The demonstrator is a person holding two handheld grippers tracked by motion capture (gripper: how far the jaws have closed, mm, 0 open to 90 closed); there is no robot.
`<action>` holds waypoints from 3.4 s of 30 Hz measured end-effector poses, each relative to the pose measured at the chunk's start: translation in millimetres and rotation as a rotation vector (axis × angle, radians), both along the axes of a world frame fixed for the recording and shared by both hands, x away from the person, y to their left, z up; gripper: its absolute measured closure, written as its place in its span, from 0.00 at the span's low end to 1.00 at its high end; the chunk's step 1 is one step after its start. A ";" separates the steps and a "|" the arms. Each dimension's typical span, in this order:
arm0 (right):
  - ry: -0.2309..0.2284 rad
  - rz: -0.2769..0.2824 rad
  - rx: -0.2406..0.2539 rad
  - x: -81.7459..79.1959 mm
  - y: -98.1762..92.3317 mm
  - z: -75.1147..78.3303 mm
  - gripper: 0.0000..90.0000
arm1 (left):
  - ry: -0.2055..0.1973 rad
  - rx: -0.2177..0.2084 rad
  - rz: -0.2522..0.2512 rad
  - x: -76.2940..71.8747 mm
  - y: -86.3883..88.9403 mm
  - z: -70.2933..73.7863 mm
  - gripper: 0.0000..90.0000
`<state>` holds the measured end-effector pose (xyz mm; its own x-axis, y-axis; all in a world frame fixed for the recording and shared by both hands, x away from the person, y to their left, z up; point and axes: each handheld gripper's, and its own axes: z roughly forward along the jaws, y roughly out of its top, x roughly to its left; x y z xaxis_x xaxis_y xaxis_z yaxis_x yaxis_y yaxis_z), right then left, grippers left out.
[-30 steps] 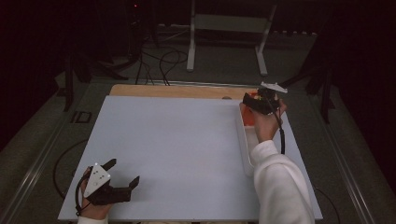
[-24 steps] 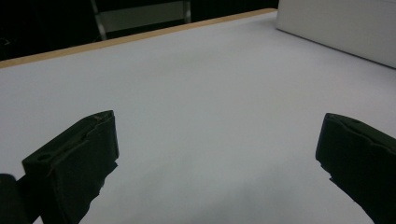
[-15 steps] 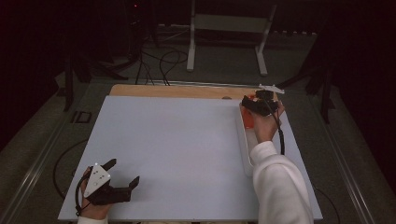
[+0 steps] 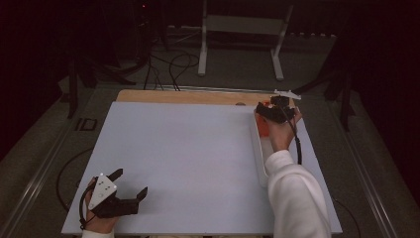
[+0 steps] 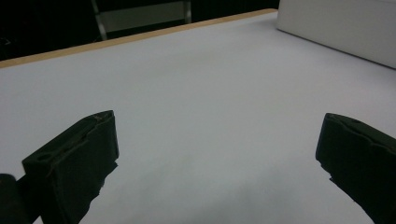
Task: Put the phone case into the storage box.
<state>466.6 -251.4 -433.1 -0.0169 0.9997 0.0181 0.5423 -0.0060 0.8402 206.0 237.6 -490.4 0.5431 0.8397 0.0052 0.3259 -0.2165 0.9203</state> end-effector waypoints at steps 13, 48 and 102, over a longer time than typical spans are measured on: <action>0.007 0.049 0.062 2.3 -4.3 -1.7 0.08 | 0.001 -0.002 0.000 0.1 -0.2 -0.2 0.00; 0.013 0.282 0.035 -32.2 -4.7 22.7 0.08 | 0.001 0.001 0.002 0.0 -1.3 0.0 0.00; -0.121 0.548 0.076 -149.8 6.3 19.0 0.09 | 0.011 0.001 0.008 2.5 -0.6 1.0 0.00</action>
<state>316.8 -245.1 -414.1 -0.5392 0.8404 0.0553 0.3831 0.1862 0.9047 208.4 237.0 -489.4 0.5362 0.8441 0.0000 0.3378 -0.2146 0.9164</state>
